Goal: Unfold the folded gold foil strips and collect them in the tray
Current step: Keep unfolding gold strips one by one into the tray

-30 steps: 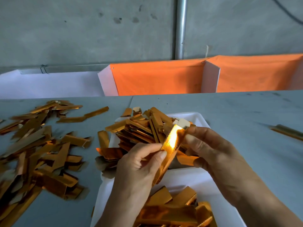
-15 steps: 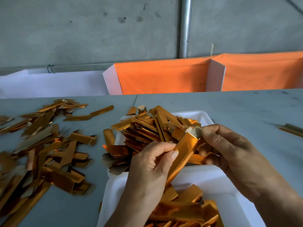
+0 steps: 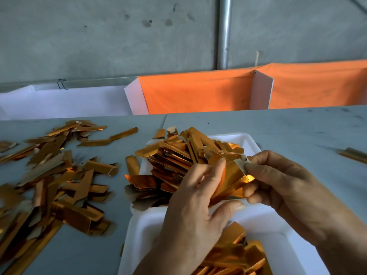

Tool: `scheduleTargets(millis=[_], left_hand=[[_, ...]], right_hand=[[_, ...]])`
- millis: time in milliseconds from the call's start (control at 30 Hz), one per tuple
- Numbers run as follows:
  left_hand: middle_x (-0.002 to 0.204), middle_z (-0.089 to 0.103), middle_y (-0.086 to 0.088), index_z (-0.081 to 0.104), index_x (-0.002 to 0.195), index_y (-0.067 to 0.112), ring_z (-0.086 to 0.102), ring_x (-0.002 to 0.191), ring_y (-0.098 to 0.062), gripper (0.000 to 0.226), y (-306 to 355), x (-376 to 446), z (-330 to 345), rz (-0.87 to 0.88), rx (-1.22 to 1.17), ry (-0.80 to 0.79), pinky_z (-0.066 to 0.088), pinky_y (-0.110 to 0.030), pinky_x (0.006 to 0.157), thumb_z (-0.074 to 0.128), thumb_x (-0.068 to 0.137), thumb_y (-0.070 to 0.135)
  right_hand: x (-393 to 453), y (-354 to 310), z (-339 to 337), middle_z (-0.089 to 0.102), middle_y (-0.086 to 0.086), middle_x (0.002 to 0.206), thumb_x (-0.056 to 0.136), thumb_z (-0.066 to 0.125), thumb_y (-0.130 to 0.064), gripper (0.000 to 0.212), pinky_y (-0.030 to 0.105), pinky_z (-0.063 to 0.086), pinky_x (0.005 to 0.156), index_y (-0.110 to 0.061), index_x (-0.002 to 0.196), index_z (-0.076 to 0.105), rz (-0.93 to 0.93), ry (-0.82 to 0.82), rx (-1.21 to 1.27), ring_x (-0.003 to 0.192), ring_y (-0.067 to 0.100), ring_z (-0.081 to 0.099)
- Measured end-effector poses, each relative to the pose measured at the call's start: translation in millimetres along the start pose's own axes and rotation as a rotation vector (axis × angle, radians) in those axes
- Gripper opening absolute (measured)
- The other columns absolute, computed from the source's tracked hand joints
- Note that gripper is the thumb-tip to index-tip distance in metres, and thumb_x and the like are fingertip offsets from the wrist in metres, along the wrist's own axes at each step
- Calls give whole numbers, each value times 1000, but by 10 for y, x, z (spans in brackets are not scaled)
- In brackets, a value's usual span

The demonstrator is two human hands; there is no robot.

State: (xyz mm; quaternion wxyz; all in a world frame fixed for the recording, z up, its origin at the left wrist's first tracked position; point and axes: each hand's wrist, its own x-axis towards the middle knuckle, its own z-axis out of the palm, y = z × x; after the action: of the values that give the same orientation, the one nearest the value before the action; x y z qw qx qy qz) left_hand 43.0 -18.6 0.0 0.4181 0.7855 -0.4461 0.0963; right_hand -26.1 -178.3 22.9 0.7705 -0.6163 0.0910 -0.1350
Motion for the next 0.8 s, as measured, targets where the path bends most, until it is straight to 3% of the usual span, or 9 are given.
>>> scheduleTargets(millis=[100,300,400,467,600,733,800], left_hand=[[110,47,17,47,137,29,47,104,5,59,-9,9,-15,36,29,52,39,-4,82,59,82,47],[109,49,23,49,132,36,51,111,1,50,-10,5,-70,35,-171,43,42,-6,82,56,83,44],[109,50,21,51,132,32,53,109,1,48,-8,5,-61,63,-174,28,43,-8,81,63,85,37],[109,50,21,53,132,29,53,107,2,48,-9,4,-57,79,-145,9,44,-9,80,62,85,37],[110,48,23,55,132,25,50,103,7,50,18,5,-77,143,-5,-69,39,-1,78,53,85,42],[113,49,21,52,134,26,51,99,4,51,22,0,-79,178,100,-147,38,-1,79,49,87,44],[114,48,20,51,135,26,52,99,2,51,7,-1,-77,188,143,-175,40,-4,80,47,87,44]], right_hand=[[-24,-30,-37,64,20,64,65,68,-25,12,23,54,49,-14,69,69,58,-67,79,55,20,67],[-24,-36,-114,67,19,72,67,70,-24,23,24,55,50,-8,84,73,155,-149,143,61,20,69],[-10,-31,-130,68,15,72,63,86,-28,27,23,53,50,-15,85,75,154,-179,76,61,16,68],[-3,-24,-153,69,12,76,52,90,-38,45,22,53,52,-16,88,75,154,-213,19,66,15,68],[20,-19,-205,71,11,83,58,85,-33,41,23,56,61,-14,93,74,230,-317,-59,75,15,69],[49,6,-225,71,16,98,48,92,-43,69,27,57,66,-8,103,70,306,-391,-117,90,23,70],[64,6,-218,72,15,96,48,92,-44,68,25,57,64,-7,101,70,334,-393,-152,87,22,70]])
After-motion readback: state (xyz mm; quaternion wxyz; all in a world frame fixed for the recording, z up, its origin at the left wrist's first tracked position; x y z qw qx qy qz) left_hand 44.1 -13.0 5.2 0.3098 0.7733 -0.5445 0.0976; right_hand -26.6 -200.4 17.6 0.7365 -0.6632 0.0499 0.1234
